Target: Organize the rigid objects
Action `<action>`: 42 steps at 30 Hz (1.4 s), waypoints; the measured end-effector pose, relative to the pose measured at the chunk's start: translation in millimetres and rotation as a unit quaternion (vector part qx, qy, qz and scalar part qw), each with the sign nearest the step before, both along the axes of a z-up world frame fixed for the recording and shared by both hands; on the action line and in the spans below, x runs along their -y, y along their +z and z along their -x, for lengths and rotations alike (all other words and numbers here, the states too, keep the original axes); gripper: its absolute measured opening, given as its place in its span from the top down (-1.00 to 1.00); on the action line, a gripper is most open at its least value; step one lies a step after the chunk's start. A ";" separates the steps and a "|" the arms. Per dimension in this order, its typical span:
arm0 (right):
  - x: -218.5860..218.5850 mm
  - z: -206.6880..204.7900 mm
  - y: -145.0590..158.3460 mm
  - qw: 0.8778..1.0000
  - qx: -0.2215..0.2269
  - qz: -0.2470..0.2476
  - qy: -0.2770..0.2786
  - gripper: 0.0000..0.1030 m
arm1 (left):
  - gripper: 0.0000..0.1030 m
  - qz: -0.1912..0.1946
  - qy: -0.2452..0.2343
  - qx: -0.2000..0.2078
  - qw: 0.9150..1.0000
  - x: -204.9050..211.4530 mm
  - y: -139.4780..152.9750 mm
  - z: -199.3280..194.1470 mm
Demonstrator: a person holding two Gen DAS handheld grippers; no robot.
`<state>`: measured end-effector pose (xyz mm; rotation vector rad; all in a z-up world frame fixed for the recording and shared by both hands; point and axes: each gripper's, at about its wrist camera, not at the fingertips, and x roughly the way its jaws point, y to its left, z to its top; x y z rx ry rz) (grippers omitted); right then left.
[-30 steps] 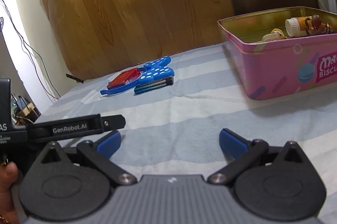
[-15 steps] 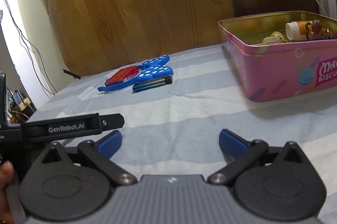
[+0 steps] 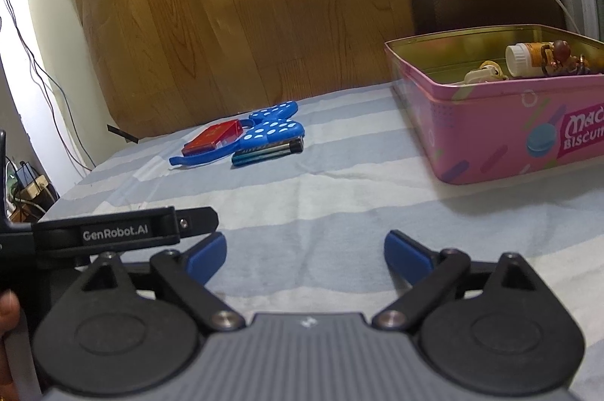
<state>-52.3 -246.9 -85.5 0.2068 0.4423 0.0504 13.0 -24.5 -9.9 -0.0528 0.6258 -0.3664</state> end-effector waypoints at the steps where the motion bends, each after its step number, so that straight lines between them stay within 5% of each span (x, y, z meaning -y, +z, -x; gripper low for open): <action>1: -0.3 0.0 0.0 1.000 0.000 0.000 0.000 -0.84 | -1.00 0.000 0.000 0.000 1.000 0.1 0.0 0.1; 23: 0.2 -0.2 0.0 1.000 0.000 0.003 0.001 -0.85 | -1.00 -0.001 -0.001 -0.001 1.000 1.3 0.2 0.6; 32: 4.0 3.3 -0.6 1.000 -0.001 -0.002 0.009 -0.84 | -1.00 -0.064 -0.011 -0.001 0.998 15.6 -1.6 -1.2; 42: 10.8 4.4 -1.0 1.000 0.004 -0.020 0.023 -0.88 | -1.00 -0.039 -0.008 0.000 0.999 9.4 -0.2 -0.1</action>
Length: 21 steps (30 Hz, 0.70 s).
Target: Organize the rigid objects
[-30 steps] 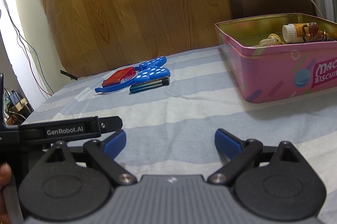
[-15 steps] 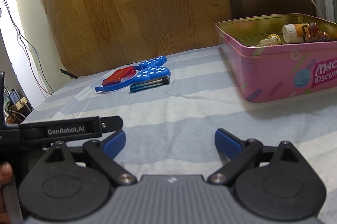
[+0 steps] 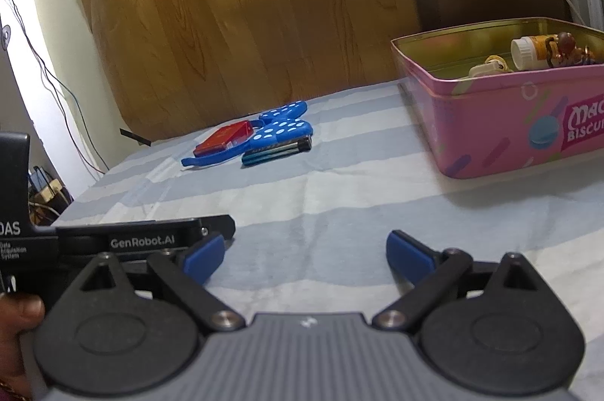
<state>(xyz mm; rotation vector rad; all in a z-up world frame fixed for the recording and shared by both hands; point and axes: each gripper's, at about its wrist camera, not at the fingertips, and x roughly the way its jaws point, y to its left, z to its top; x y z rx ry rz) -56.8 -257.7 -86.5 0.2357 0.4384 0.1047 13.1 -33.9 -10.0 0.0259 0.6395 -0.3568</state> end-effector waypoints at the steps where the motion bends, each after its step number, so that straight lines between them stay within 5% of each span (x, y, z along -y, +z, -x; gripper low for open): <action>1: 0.2 0.0 0.0 1.000 0.000 -0.002 0.001 -0.89 | -1.00 0.008 -0.002 0.000 1.000 -1.5 0.4 -0.4; 7: -1.7 0.4 0.0 1.000 0.002 -0.005 0.004 -0.89 | -1.00 0.082 -0.004 -0.006 0.997 -18.6 2.6 -0.6; 21: -4.1 0.4 -0.5 1.000 0.004 0.004 0.004 -0.81 | -1.00 0.088 -0.006 -0.006 0.996 -19.9 2.5 -2.4</action>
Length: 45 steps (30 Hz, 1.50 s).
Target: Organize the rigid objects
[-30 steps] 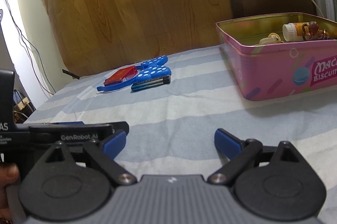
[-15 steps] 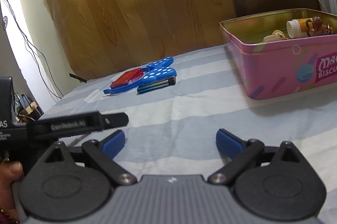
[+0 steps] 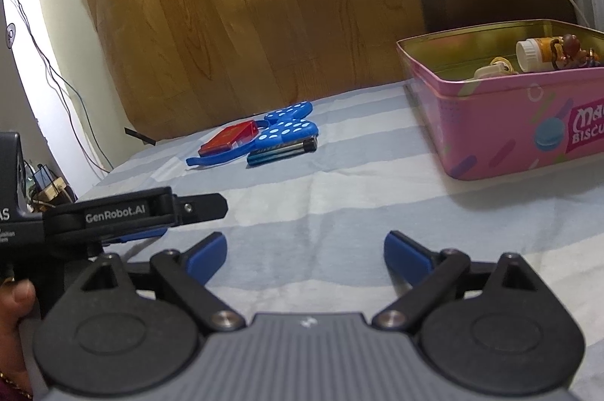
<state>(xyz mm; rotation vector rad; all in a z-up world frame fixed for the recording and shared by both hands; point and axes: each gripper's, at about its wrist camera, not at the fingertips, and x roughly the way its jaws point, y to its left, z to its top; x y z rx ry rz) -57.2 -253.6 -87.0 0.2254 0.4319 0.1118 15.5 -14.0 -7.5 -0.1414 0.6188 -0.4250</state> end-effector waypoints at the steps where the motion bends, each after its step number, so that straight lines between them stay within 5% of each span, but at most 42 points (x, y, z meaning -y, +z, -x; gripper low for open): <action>1: -0.4 0.3 0.0 1.000 0.001 0.000 -0.001 -0.79 | -1.00 0.002 0.000 0.000 1.000 -0.8 -0.1 -0.8; 16: -16.1 -0.8 -0.4 0.998 0.000 0.062 -0.022 -0.28 | -1.00 0.034 0.010 0.013 0.999 -14.1 2.3 4.1; 24: -25.4 6.4 0.8 0.995 0.026 0.091 -0.007 -0.20 | -1.00 0.025 0.001 0.030 0.999 -13.2 3.6 6.0; 45: -22.4 8.1 1.7 0.996 0.030 0.079 0.006 -0.18 | -1.00 0.002 -0.007 0.031 1.000 -5.8 3.1 6.3</action>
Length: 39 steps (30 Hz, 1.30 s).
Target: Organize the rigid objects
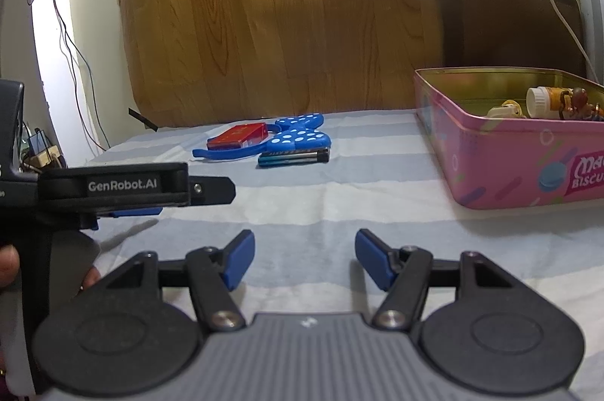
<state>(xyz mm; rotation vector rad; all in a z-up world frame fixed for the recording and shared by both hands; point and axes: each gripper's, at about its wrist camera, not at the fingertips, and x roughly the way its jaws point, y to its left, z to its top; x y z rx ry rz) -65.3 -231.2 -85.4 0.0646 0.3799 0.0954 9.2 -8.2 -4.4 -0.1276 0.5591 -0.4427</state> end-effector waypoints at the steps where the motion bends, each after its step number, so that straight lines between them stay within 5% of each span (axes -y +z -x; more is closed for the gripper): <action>1: 0.0 0.1 0.2 1.000 0.000 -0.001 0.000 -0.18 | -1.00 -0.004 -0.001 -0.001 1.000 1.2 0.0 -0.6; 5: 2.0 -3.5 1.5 1.000 -0.010 -0.007 -0.001 -0.18 | -1.00 -0.028 -0.009 -0.008 1.000 8.2 4.5 -5.1; 12: 10.8 -20.1 11.9 0.999 -0.024 -0.020 -0.013 -0.18 | -1.00 -0.039 -0.004 0.084 0.996 7.8 60.4 -30.8; 17: 9.0 -34.9 22.7 1.000 -0.013 0.015 -0.021 -0.18 | -1.00 -0.034 0.027 0.125 0.991 9.9 50.5 -60.2; 24: -10.3 -74.7 32.5 0.998 -0.027 0.051 0.004 -0.18 | -1.00 -0.045 0.091 0.102 0.990 -26.4 40.0 -81.3; 30: -37.7 -144.7 52.7 0.998 -0.031 0.032 0.040 -0.20 | -1.00 0.035 0.207 0.020 0.977 -107.7 40.1 -115.6; 39: -103.8 -250.0 56.5 0.991 -0.107 0.031 0.074 -0.21 | -1.00 0.061 0.211 0.006 0.976 -118.1 42.9 -119.2</action>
